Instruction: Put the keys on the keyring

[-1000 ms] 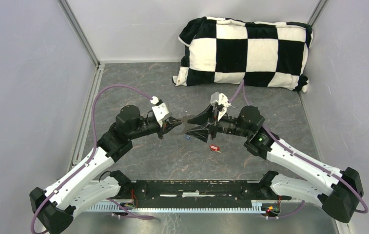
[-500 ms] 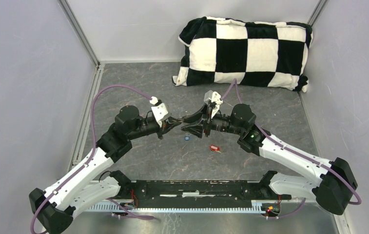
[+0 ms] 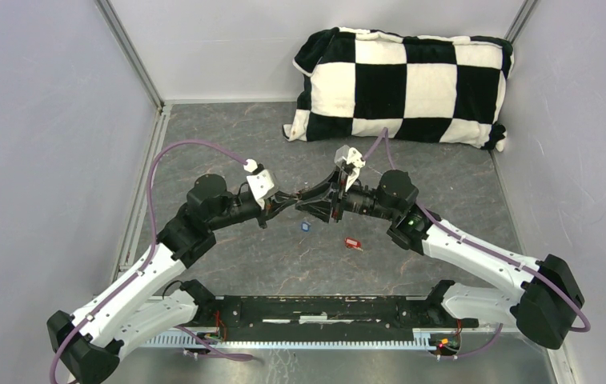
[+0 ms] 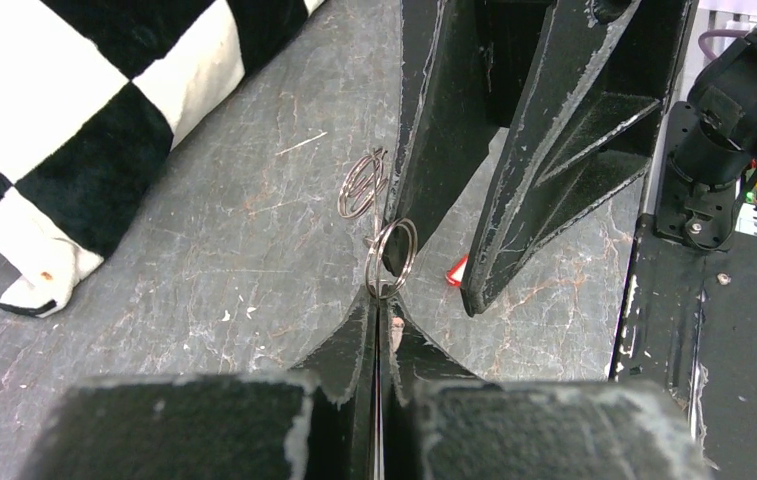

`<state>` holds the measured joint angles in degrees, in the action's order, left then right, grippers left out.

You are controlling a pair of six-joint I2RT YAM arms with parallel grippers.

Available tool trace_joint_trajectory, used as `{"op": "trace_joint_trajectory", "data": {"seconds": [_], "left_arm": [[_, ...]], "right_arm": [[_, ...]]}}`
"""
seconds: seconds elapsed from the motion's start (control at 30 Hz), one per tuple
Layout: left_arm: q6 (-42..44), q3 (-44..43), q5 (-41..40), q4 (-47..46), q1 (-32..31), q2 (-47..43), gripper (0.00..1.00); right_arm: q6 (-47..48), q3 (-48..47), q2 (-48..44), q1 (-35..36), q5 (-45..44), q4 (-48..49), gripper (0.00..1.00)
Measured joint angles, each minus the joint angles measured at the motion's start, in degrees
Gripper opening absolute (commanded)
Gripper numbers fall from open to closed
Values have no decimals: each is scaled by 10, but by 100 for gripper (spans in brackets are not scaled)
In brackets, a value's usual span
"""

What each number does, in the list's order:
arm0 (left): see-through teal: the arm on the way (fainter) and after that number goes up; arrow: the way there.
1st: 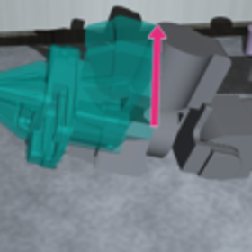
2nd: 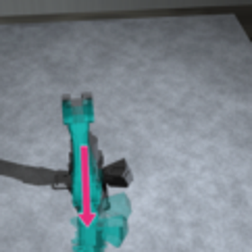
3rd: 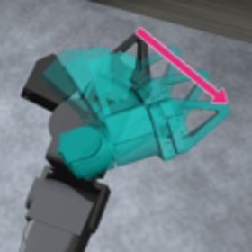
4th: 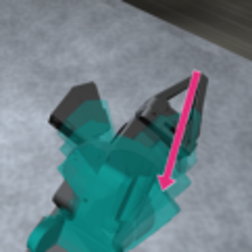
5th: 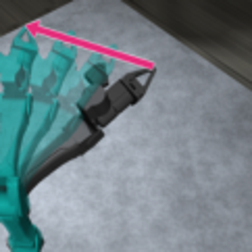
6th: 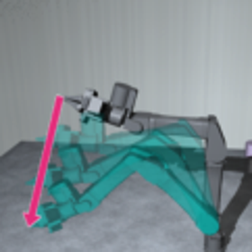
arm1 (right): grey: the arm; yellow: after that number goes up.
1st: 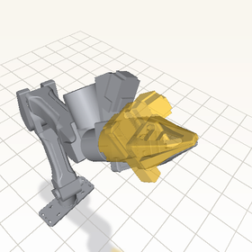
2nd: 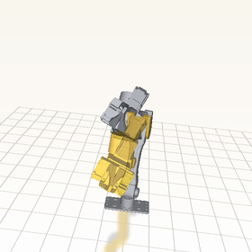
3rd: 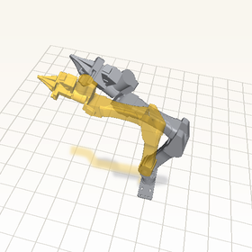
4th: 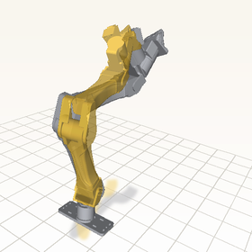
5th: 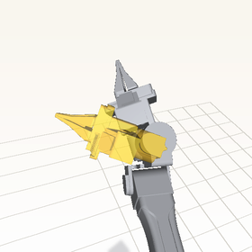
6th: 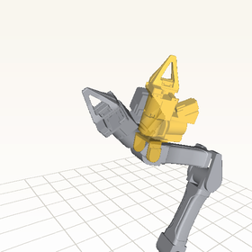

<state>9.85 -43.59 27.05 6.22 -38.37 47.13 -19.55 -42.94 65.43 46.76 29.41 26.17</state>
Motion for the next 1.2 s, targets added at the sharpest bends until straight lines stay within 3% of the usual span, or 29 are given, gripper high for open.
{"op": "trace_joint_trajectory", "data": {"seconds": [0.23, 0.57, 0.93, 1.03, 1.13, 1.2], "left_arm": [[0, 2, -2, -5, 0, -1, 2], [0, 8, -14, -7, 1, -1, 2], [0, 9, -45, -8, 2, 1, 3], [0, 9, -46, -8, 1, 3, 13], [-1, 9, -43, -8, 0, 7, 38], [-6, 9, -34, -7, 0, 10, 48]], "right_arm": [[-15, 0, 6, 0, -4, 14, 36], [-42, 0, 25, 1, -33, 45, 1], [-50, 0, 40, 2, -55, 63, 1], [-46, 0, 40, 2, -57, 63, 1], [-34, 0, 40, 2, -59, 59, 1], [-19, -2, 39, 1, -60, 44, 1]]}}
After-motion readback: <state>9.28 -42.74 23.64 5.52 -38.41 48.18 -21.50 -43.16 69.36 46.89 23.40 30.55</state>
